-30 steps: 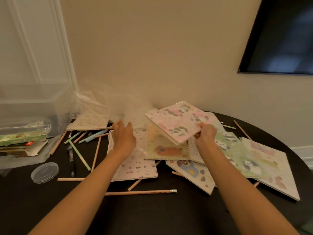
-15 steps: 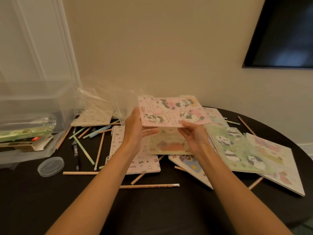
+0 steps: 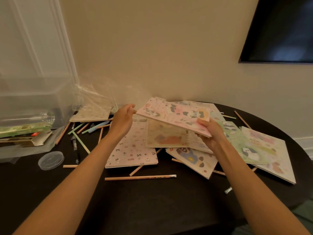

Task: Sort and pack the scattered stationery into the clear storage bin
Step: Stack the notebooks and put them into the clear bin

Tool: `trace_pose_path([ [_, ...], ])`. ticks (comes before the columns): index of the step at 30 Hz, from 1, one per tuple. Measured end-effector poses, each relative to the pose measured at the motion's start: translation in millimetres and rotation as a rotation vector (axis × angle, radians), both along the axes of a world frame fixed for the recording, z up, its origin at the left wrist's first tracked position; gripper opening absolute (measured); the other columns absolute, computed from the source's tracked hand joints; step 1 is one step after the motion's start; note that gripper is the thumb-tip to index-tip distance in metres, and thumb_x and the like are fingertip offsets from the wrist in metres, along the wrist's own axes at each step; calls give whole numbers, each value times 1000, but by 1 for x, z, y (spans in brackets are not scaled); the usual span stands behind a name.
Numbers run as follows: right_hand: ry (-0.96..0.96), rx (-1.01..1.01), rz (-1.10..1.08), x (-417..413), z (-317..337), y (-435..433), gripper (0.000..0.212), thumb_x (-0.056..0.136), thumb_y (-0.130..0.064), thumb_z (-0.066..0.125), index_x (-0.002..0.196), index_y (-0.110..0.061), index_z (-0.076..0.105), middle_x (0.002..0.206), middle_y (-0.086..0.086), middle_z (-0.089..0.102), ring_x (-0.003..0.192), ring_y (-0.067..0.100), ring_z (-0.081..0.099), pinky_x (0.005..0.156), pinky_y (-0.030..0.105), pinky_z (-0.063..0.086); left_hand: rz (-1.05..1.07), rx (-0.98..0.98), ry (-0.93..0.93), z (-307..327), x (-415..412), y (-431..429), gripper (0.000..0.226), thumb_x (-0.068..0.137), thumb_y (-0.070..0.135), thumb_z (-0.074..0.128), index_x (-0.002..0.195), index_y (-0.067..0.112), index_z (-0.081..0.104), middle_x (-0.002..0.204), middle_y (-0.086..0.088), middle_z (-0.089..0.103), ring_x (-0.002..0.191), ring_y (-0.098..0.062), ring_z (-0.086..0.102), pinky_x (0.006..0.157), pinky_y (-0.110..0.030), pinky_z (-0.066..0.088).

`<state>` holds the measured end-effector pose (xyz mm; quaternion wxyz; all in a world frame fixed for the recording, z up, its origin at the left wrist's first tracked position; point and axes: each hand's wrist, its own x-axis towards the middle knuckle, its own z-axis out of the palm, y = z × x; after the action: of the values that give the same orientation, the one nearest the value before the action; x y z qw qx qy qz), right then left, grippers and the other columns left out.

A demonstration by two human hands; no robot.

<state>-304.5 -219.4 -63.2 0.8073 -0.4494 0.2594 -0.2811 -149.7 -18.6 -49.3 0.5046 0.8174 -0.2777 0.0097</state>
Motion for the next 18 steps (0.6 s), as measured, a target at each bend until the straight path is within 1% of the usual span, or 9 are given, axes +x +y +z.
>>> trace_pose_path([
  [2,52,46,-20,-4,-4,-5,26,92,2,49,117,-6,48,84,9,59,39,8,59,30,15,40,0,365,-289,-13,10,4,43,97,14,41,140,13,39,150,-10,30,141,-26,19,113,-43,19],
  [4,124,64,13,-9,-9,-9,21,91,0,51,112,-4,51,81,9,60,40,8,59,31,13,39,-32,691,-342,-24,15,8,67,89,24,54,147,24,21,158,-6,-4,143,-29,-18,113,-54,-1],
  [5,155,60,42,-12,-13,-13,23,90,-1,53,112,-5,54,80,8,64,45,10,62,36,15,44,-31,788,-330,-29,16,8,76,86,29,58,149,27,14,156,-7,-17,139,-32,-27,112,-56,-3],
  [7,207,52,110,-17,-15,-15,23,88,-2,56,110,-5,57,74,7,71,56,16,67,49,26,52,2,856,-338,-37,16,6,82,86,28,61,149,26,9,152,-9,-28,136,-35,-32,112,-58,5],
  [9,246,55,168,-21,-13,-14,18,88,-1,54,106,-3,57,66,8,71,55,20,69,47,31,56,50,821,-390,-45,18,4,74,90,13,56,149,21,13,153,-11,-26,138,-36,-29,113,-55,18],
  [11,273,34,191,-23,-12,-13,27,87,2,53,113,-2,51,65,10,71,53,21,68,43,31,55,93,735,-426,-50,21,5,63,91,-2,46,147,15,23,155,-13,-19,141,-34,-21,110,-48,28],
  [13,288,21,208,-25,-8,-13,25,87,3,53,111,0,53,68,12,71,55,23,69,45,33,56,104,718,-473,-50,23,6,48,94,-4,40,140,8,36,156,-15,-9,144,-32,-9,112,-42,28],
  [15,286,17,223,-24,-5,-14,19,87,3,51,106,1,55,75,14,71,58,24,70,50,34,58,116,707,-488,-47,25,6,33,95,-3,42,126,2,48,156,-20,3,144,-32,8,112,-38,28],
  [18,230,19,190,-19,0,-10,18,88,6,49,105,2,54,90,16,67,62,24,70,54,33,58,138,546,-537,-36,25,1,15,91,-9,45,99,-4,57,142,-25,36,119,-39,47,89,-42,45],
])
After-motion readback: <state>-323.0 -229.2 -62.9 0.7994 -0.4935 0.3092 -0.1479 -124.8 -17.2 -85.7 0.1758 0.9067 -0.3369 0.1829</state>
